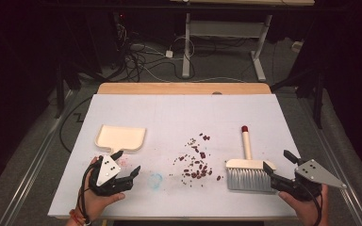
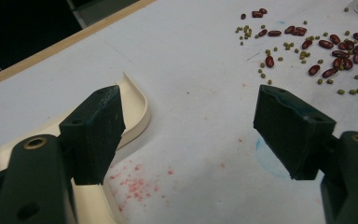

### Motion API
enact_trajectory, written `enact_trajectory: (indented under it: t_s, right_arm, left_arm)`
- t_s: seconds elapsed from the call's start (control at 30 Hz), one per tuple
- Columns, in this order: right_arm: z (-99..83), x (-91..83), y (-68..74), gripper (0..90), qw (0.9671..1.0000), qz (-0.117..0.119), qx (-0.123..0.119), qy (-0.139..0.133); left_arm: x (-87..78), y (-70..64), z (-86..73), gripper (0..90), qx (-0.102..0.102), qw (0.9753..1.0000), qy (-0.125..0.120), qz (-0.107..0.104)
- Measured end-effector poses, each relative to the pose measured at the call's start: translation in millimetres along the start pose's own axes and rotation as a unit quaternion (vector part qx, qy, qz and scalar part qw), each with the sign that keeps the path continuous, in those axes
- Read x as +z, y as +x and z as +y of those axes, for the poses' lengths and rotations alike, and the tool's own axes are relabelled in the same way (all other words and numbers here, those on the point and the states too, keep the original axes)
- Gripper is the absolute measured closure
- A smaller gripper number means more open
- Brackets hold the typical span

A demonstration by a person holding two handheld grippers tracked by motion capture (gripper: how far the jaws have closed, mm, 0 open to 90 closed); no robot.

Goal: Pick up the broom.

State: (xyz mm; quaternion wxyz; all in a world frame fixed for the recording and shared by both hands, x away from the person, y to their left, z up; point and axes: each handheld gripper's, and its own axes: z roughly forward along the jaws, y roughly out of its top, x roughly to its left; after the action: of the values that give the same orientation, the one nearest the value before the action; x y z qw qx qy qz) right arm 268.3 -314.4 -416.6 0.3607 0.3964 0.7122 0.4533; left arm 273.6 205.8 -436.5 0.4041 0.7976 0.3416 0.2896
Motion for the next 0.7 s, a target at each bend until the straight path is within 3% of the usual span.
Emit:
enact_trajectory:
  t_s: [0.23,0.3,0.47,0.6,0.7]
  right_arm:
    - [-1.2,-2.9,-1.4,22.4,0.9999,-0.01,0.004,0.006]
    - [-0.6,-1.8,-0.7,22.4,0.9999,-0.008,0.003,0.009]
    - [1.6,6.7,-1.0,24.7,0.9995,-0.011,0.005,0.03]
    - [7.1,17.4,-2.6,26.5,0.9981,-0.013,0.02,0.057]
    - [16.6,32.2,-5.5,32.4,0.9947,-0.016,0.021,0.099]
  left_arm:
    - [3.1,-1.6,0.0,23.5,0.018,0.9998,0.001,-0.002]
    - [2.5,-2.1,-0.7,23.4,0.013,0.9999,0.005,-0.004]
    - [1.5,-1.6,-2.8,23.5,0.026,0.9996,0.008,-0.003]
    - [1.9,-3.3,-3.4,23.4,0.023,0.9996,0.009,-0.009]
    - [4.3,-5.5,-3.7,23.4,0.032,0.9992,0.018,-0.016]
